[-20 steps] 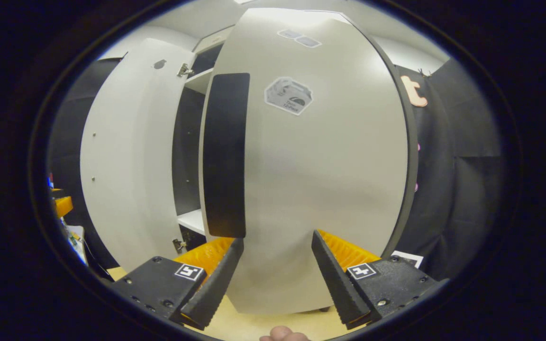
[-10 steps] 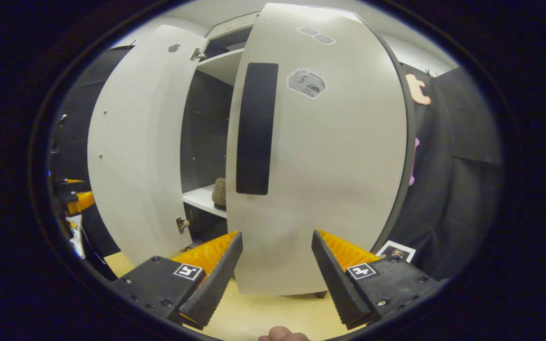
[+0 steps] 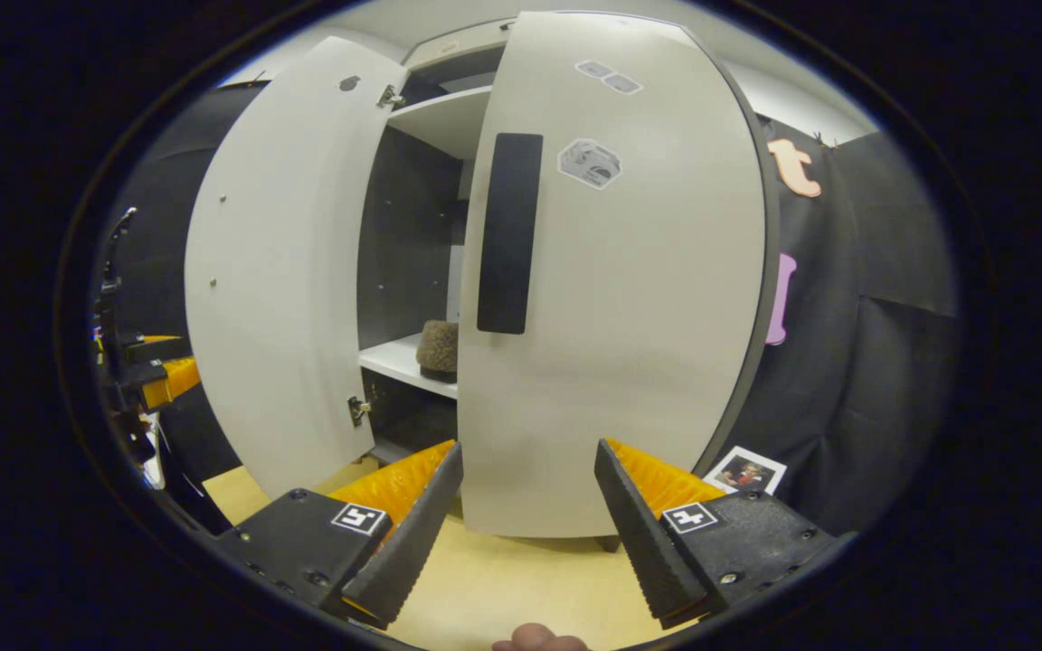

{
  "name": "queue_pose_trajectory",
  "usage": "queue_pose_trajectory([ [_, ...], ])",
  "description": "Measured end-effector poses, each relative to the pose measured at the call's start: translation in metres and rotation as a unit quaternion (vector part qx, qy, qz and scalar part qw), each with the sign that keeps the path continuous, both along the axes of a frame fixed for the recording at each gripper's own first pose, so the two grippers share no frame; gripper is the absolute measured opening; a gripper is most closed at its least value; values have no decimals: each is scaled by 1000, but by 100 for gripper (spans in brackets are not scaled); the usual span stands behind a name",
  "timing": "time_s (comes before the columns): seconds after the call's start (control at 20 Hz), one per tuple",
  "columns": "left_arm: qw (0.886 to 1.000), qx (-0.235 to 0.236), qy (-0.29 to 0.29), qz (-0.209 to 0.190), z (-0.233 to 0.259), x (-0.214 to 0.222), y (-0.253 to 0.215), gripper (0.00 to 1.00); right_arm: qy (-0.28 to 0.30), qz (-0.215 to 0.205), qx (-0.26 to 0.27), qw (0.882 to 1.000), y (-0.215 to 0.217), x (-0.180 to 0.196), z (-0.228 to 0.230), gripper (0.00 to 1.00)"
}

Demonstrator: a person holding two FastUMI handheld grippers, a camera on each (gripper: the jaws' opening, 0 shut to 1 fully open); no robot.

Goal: Grab one shoe with the right hand and put it into the shoe cabinet, grab the other shoe with the left hand and put it into the shoe cabinet; then close the right door with the right hand and the left door with the left hand.

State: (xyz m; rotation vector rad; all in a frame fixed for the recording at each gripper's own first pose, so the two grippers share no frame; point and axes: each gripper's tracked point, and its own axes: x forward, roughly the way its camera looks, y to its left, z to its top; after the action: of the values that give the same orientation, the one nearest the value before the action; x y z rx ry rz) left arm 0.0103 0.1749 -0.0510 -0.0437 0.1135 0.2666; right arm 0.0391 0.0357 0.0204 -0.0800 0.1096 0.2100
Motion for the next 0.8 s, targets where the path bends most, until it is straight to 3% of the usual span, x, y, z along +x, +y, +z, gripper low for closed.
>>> queue_pose_trajectory([
  [0.25, 1000, -11, -9, -16, 2, 2, -25, 90, 11, -6, -10, 1000, -4, -5, -5, 96],
  [0.8, 992, -10, -45, -117, 22, 35, -118, 90, 20, -35, -11, 999, -31, -21, -15, 96],
])
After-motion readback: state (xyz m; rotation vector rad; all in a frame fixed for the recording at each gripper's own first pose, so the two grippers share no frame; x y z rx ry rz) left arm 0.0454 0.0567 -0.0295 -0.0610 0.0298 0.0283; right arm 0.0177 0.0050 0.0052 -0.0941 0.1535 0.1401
